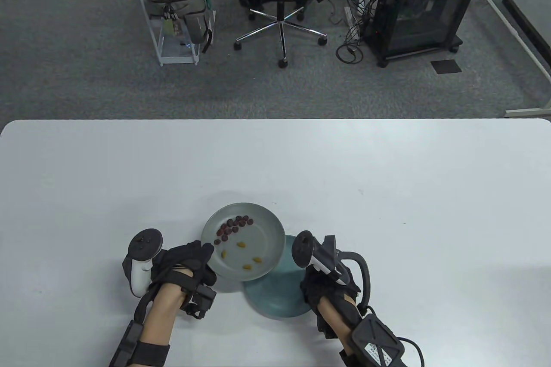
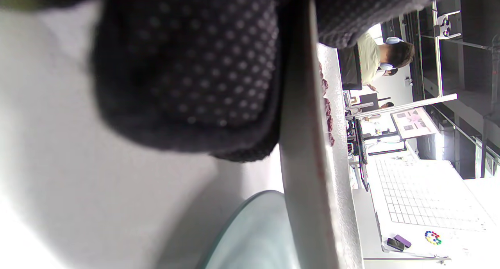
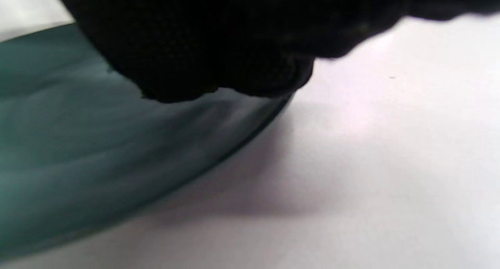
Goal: Pick raisins with hand pinch into plate
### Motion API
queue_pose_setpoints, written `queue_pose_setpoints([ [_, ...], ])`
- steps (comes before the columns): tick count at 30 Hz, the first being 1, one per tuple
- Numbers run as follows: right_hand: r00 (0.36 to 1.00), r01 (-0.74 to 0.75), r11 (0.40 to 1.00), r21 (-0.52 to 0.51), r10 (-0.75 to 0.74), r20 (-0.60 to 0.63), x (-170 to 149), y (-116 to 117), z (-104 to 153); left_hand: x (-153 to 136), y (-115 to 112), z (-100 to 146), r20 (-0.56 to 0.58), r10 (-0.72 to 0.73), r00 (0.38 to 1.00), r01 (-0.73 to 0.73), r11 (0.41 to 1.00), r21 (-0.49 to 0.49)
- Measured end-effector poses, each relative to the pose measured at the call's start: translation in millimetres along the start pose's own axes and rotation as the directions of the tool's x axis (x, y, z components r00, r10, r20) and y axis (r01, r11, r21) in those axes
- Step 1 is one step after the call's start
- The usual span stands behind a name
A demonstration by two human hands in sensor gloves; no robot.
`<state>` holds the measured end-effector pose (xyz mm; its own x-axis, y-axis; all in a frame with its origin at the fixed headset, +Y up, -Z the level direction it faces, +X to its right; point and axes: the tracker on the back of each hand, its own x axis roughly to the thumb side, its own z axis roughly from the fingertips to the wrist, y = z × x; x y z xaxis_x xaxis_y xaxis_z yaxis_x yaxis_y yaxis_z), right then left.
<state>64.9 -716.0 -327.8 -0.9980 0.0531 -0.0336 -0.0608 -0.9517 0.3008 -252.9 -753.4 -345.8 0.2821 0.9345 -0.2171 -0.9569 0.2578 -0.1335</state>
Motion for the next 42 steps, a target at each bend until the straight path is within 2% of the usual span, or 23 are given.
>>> queue_pose_setpoints([
  [16, 0.992, -0.124, 0.992, 0.0, 0.124, -0.006, 17, 9, 0, 0, -1, 0, 0.006, -0.006, 1.0, 0.007, 1.0, -0.005],
  [32, 0.998, 0.055, 0.997, -0.053, -0.055, 0.005, -7, -20, 11, 0, -1, 0, 0.007, -0.009, 1.0, 0.009, 1.0, -0.004],
  [42, 0.99, 0.122, 0.99, -0.075, -0.116, 0.083, 6, -44, 23, 1, -6, 0, 0.012, -0.036, 0.999, 0.036, 0.999, -0.02],
])
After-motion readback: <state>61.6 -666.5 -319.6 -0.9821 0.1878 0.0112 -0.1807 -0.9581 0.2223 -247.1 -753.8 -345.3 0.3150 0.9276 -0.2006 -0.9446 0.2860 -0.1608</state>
